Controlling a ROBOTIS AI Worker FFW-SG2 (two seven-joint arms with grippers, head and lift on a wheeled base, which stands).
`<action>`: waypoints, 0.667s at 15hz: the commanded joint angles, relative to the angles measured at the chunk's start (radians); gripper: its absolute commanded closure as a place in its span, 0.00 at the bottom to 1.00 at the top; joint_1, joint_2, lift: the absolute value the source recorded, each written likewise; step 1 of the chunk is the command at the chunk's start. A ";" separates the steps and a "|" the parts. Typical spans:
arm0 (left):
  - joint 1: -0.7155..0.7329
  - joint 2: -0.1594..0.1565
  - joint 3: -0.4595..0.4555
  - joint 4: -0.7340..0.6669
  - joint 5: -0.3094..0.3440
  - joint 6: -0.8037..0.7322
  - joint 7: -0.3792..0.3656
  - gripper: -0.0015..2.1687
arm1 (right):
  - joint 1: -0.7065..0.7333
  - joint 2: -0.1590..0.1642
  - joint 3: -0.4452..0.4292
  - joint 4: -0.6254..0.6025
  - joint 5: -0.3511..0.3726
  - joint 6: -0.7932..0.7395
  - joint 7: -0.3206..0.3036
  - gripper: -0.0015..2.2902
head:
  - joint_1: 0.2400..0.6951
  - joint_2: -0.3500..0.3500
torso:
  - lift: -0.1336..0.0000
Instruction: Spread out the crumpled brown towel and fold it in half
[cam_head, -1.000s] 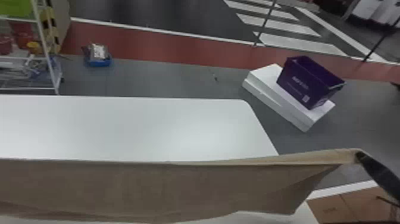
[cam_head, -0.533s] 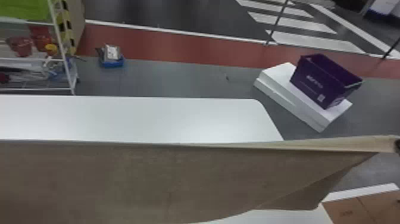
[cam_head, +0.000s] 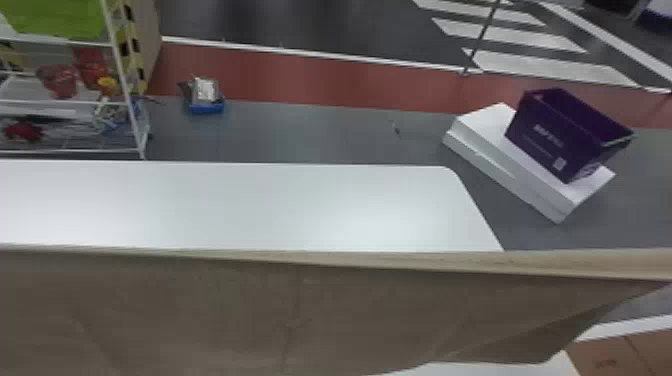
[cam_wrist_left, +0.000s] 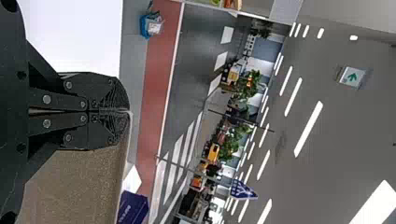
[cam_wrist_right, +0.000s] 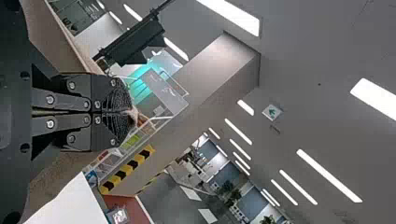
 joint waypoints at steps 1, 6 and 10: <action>-0.073 -0.004 0.107 0.002 0.007 0.167 -0.053 0.61 | 0.018 0.018 -0.024 -0.018 -0.027 0.030 0.010 0.98 | 1.00 0.15 | 0.07; -0.064 -0.004 0.210 0.029 0.030 0.226 -0.113 0.61 | 0.033 0.032 -0.036 -0.073 -0.039 0.103 0.030 0.98 | 1.00 0.23 | 0.07; -0.061 -0.004 0.320 0.061 0.065 0.226 -0.135 0.61 | 0.076 0.032 -0.108 -0.029 -0.081 0.103 0.044 0.98 | 1.00 0.32 | 0.07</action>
